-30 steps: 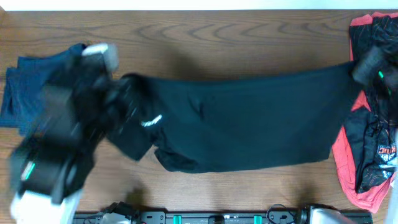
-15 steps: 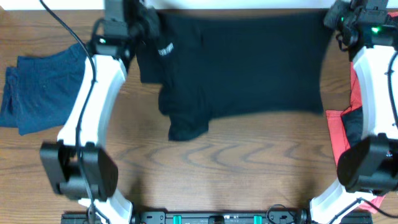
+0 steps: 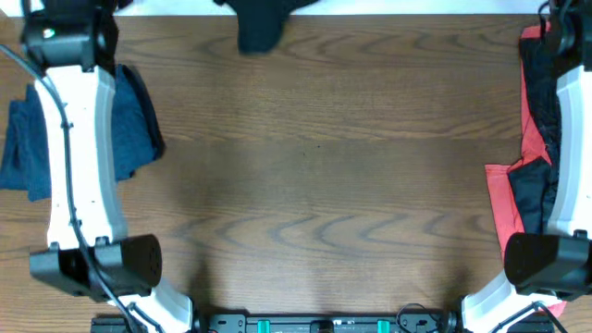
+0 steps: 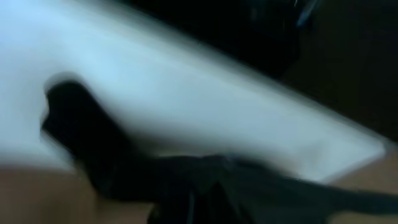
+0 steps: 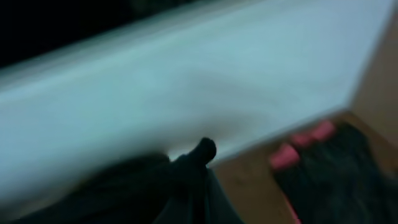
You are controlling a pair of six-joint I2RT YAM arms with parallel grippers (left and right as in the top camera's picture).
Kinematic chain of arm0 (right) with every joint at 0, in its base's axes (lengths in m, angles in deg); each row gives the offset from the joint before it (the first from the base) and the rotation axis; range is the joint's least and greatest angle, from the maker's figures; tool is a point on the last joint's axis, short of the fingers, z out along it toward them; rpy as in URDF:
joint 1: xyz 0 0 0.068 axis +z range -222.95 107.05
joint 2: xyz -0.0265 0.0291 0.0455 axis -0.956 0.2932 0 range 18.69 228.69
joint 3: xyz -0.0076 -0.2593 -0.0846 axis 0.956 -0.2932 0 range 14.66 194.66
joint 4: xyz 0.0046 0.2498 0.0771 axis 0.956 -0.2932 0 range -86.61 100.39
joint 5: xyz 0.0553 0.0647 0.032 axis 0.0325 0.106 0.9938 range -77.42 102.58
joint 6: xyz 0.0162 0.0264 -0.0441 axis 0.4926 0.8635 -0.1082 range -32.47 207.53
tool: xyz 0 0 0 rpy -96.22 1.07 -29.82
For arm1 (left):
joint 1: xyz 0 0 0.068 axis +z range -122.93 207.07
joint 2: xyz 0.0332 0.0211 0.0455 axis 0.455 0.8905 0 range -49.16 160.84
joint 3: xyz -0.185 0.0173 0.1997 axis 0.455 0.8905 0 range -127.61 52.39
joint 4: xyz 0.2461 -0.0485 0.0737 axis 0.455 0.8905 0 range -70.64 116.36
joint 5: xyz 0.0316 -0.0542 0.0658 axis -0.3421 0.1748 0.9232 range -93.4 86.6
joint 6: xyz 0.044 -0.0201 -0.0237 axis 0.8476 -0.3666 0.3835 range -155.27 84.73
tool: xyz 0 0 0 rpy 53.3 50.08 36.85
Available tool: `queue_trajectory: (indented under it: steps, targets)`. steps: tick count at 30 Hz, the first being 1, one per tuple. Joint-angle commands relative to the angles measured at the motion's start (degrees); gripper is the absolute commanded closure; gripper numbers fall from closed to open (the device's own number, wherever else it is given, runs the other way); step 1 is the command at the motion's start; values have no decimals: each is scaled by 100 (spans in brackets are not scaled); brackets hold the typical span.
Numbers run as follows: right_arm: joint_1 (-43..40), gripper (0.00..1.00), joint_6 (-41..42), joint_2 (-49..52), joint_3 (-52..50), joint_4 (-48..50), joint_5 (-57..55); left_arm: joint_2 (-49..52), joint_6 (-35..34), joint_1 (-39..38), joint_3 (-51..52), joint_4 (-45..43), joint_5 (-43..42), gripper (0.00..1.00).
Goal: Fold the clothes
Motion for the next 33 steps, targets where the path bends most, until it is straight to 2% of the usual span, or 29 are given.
queue_trajectory:
  steps: [1,6,9,14,19,25,33]
  targets:
    - [-247,99,-195,249,-11,-592,-955,160,555,81,118,1486,-55,94]
    - [-238,99,-188,769,-39,-2065,-984,229,1543,-55,531,4094,155,94]
    - [-236,99,-15,1128,-42,-3220,-984,234,1825,-118,1106,4798,203,94]
    - [-264,99,177,1480,-68,-4682,-979,234,1926,-260,2380,4975,201,94]
    - [-245,99,175,1464,-468,-5359,-826,234,2190,-439,3757,4977,199,94]
    - [-234,99,181,1456,-1445,-5423,-828,175,2406,-520,4767,4977,201,94]
    - [-247,99,380,1303,-2968,-4833,-813,-260,2518,-520,5567,4872,205,94]
